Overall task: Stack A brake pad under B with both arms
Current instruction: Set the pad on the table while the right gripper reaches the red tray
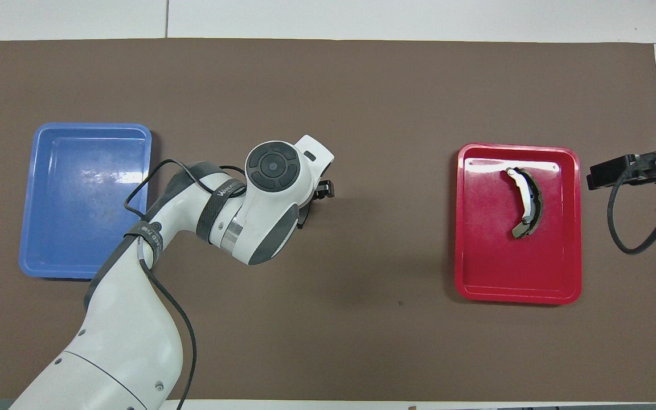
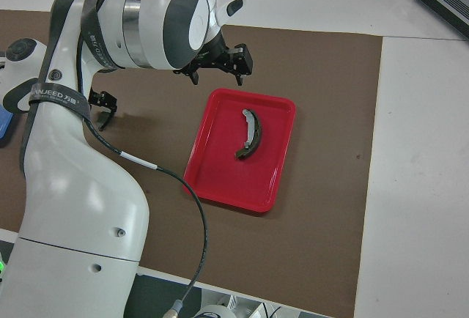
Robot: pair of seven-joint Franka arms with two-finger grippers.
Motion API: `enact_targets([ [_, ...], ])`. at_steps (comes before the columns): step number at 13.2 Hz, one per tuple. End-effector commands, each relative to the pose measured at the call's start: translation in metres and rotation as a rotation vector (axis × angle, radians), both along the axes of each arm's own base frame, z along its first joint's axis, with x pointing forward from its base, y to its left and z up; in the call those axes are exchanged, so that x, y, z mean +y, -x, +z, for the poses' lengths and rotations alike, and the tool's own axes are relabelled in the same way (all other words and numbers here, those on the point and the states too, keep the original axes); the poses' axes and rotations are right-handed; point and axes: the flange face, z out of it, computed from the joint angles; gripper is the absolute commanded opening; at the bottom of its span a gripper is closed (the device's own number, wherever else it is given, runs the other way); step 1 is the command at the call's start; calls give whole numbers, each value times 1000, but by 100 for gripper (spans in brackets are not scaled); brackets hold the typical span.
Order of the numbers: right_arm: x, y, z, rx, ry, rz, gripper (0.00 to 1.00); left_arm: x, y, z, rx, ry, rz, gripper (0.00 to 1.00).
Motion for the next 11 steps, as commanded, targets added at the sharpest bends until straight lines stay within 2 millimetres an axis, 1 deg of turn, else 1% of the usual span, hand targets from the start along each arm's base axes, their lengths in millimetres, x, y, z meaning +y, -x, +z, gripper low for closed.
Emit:
enact_targets([
  [1,-5,5,-2,-16,-16,-14,99,45,-16,33,-6,-16,24,100],
  [2,-6,5,-6,-19,-16,-16,99,62,-21,50,0,-24,7,100],
  [3,-8,6,-11,-40,-18,-19,99,87,-27,69,16,-35,-7,100],
  [4,-8,5,-25,-51,-23,-17,99,110,-31,83,35,-46,-17,100],
  [5,-7,3,-44,-48,-32,-23,99,136,-33,100,55,-55,-31,100],
  [6,-5,-2,-67,-55,-42,-26,99,169,-39,116,69,-59,-32,100],
  [7,-4,-8,-97,-49,-67,-37,99,200,-43,132,77,-60,-50,100],
  [9,-1,-22,-148,-45,-80,-51,99,257,-49,161,75,-56,-45,100],
  [11,-4,-30,-198,-50,-70,-59,99,307,-43,196,58,-51,-68,100],
])
